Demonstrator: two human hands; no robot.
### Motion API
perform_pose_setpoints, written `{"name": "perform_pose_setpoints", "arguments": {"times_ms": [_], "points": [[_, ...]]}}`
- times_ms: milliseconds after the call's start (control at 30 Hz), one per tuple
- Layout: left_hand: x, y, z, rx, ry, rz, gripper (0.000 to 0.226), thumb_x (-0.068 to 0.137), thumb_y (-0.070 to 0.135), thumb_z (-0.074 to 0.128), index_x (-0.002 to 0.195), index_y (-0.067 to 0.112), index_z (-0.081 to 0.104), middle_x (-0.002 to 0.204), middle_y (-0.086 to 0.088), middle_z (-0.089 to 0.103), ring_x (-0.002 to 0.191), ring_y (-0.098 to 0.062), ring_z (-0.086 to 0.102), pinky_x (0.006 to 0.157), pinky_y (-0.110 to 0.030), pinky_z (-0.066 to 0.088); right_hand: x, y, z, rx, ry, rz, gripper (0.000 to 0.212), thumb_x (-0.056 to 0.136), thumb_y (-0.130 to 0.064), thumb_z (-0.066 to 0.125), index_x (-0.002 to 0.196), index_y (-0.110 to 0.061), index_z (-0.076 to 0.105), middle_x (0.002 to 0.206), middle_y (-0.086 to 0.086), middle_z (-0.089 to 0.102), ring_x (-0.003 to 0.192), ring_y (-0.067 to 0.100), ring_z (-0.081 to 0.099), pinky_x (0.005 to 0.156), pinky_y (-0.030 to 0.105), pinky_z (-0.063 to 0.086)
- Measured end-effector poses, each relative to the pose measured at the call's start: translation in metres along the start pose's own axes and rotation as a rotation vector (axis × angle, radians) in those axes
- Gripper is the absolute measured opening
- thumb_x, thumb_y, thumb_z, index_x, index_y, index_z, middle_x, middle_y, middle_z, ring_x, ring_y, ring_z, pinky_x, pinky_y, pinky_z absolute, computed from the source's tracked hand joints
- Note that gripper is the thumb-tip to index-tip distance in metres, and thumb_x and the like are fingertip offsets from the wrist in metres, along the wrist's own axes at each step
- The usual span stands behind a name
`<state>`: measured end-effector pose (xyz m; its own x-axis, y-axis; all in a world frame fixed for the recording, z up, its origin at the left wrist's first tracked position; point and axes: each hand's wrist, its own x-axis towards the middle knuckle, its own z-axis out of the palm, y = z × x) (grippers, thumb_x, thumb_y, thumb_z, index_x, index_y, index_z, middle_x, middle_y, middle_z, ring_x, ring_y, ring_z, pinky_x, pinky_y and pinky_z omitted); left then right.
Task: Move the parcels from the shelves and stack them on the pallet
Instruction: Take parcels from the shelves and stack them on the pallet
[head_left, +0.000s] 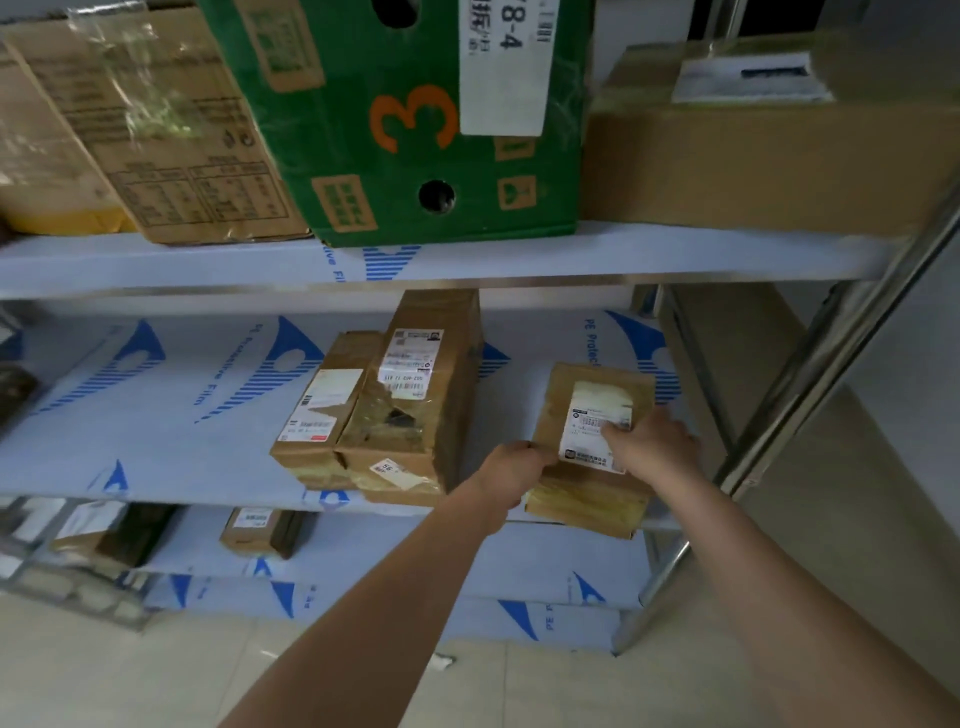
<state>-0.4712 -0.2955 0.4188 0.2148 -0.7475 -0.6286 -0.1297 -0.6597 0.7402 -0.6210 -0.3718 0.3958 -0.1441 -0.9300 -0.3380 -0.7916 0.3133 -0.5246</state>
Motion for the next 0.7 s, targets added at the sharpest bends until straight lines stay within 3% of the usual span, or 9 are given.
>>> {"name": "perform_pose_setpoints", "arguments": {"times_ms": [133,233,367,467,567,633,700], "points": [[-0.012,-0.01,-0.011,-0.04,0.001,-0.017,0.03,0.096,0.029,0.059,0.124,0.019,0.054,0.116,0.001,0.051,0.11,-0.019,0.046,0.098,-0.036,0.04,-0.015,-0.002,0.014,0.109,0.021,0.066,0.081,0.096,-0.059,0.041,0.15,-0.003,0.021,0.148,0.026,0.031,0.137,0.039,0.031,0.111,0.044,0.03],[-0.023,-0.024,-0.023,-0.038,0.006,-0.038,0.036,0.095,0.03,0.061,0.126,0.017,0.052,0.123,-0.001,0.051,0.118,-0.021,0.047,0.101,-0.036,0.042,-0.032,-0.003,0.032,0.271,0.015,0.154,0.068,0.096,-0.054,0.043,0.144,-0.007,0.032,0.145,0.022,0.033,0.135,0.036,0.03,0.106,0.043,0.031],[-0.039,-0.054,-0.041,-0.06,0.003,-0.063,0.042,0.093,0.032,0.064,0.129,0.017,0.05,0.136,-0.002,0.051,0.125,-0.025,0.046,0.104,-0.04,0.041,-0.069,-0.003,0.065,0.531,0.082,0.165,0.057,0.086,-0.045,0.05,0.131,-0.014,0.037,0.126,0.017,0.053,0.114,0.037,0.054,0.099,0.052,0.047],[-0.054,-0.079,-0.051,-0.084,-0.013,-0.044,0.049,0.093,0.029,0.063,0.139,0.023,0.044,0.13,-0.002,0.048,0.124,-0.026,0.044,0.101,-0.044,0.041,-0.097,0.0,0.088,0.704,0.059,0.179,0.055,0.085,-0.038,0.049,0.134,-0.018,0.034,0.118,0.016,0.062,0.097,0.037,0.066,0.086,0.054,0.056],[-0.071,-0.103,-0.064,-0.11,-0.009,-0.022,0.04,0.093,0.027,0.064,0.129,0.018,0.049,0.117,-0.004,0.055,0.1,-0.02,0.05,0.094,-0.038,0.045,-0.131,0.002,0.105,0.682,0.094,0.207,0.057,0.089,-0.036,0.044,0.14,-0.019,0.026,0.122,0.022,0.058,0.101,0.043,0.063,0.086,0.057,0.054],[-0.084,-0.116,-0.073,-0.104,-0.014,-0.024,0.017,0.095,0.023,0.06,0.109,0.016,0.053,0.101,-0.003,0.057,0.084,-0.015,0.051,0.086,-0.034,0.042,-0.154,0.002,0.112,0.704,0.128,0.202,0.056,0.087,-0.035,0.044,0.139,-0.023,0.025,0.125,0.022,0.056,0.103,0.044,0.061,0.088,0.059,0.052],[-0.099,-0.128,-0.084,-0.074,0.001,-0.026,0.006,0.096,0.02,0.057,0.093,0.02,0.052,0.091,-0.001,0.057,0.083,-0.016,0.052,0.084,-0.033,0.043,-0.178,-0.001,0.117,0.727,0.146,0.194,0.054,0.086,-0.033,0.043,0.136,-0.028,0.024,0.128,0.02,0.054,0.105,0.045,0.059,0.089,0.059,0.051]]}}
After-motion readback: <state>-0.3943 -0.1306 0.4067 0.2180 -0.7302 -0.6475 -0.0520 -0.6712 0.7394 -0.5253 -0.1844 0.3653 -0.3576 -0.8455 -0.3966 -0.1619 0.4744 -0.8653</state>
